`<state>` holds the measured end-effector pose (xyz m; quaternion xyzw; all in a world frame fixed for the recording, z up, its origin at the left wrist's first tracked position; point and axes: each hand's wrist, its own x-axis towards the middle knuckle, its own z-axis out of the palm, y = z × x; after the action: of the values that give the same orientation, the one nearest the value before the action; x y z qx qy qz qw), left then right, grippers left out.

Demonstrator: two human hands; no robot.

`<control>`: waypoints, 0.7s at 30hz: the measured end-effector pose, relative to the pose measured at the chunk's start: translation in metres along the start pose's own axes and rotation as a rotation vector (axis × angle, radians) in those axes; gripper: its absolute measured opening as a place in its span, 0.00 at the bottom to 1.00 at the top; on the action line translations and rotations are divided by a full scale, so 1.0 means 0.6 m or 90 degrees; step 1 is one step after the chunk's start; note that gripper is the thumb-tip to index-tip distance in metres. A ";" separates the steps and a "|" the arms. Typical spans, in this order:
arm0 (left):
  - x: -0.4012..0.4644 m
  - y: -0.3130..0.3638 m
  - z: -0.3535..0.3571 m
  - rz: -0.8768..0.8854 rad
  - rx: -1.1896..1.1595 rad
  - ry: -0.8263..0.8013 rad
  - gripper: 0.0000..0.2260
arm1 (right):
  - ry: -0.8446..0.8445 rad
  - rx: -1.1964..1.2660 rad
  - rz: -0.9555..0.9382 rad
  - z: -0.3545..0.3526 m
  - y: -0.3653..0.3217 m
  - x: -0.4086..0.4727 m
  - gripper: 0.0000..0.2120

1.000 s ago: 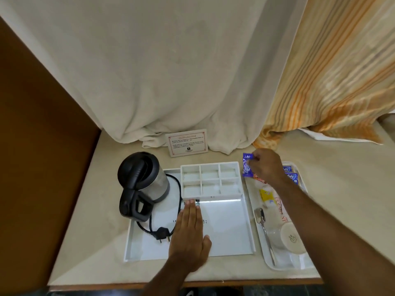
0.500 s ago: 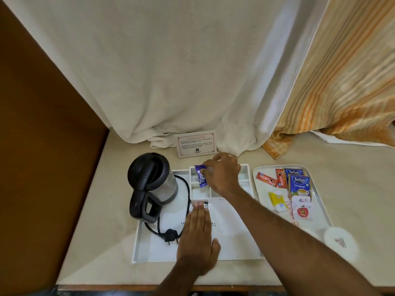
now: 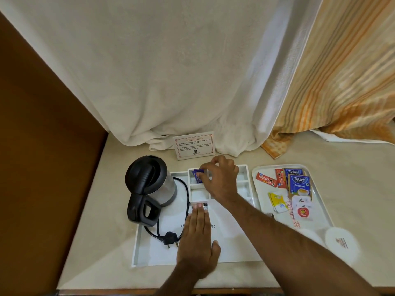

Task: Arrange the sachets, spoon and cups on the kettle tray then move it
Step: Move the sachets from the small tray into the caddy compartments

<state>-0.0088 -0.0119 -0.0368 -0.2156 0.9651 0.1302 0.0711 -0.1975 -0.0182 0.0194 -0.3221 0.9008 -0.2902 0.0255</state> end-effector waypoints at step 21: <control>-0.005 -0.011 0.010 0.048 -0.034 0.030 0.40 | -0.174 -0.225 0.310 -0.154 0.187 -0.003 0.14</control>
<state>-0.0031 -0.0147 -0.0435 -0.1843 0.9701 0.1534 0.0378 -0.2811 0.0998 0.0354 -0.1327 0.9760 -0.0688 0.1583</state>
